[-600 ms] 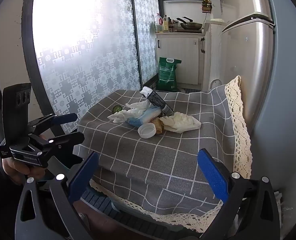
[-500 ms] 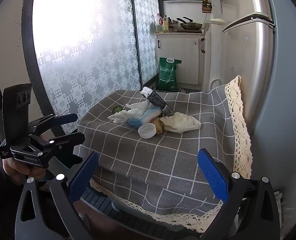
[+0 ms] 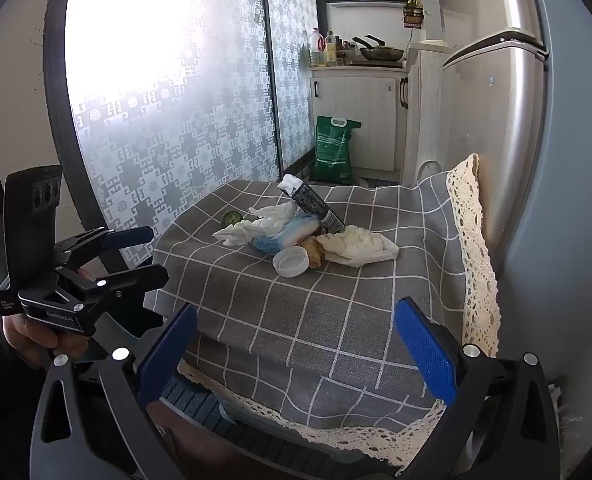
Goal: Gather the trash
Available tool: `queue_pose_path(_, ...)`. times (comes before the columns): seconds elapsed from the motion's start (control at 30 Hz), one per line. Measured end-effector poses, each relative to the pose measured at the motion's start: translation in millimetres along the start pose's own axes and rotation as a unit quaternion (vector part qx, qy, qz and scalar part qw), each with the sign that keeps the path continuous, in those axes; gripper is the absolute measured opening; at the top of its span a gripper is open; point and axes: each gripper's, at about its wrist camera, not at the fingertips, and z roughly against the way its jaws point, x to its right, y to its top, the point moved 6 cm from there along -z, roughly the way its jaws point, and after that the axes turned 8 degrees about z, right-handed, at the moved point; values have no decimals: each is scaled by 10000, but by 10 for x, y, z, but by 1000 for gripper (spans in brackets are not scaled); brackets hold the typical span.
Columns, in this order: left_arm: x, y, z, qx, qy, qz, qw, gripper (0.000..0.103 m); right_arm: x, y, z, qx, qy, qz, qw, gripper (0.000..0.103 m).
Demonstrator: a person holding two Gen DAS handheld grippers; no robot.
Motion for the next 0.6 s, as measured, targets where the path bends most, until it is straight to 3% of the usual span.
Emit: queue_pose_path(0.6,6,-2,-7,-16,4,-22,10000,100,29,-15,-4,-36,17,-34,10000,100)
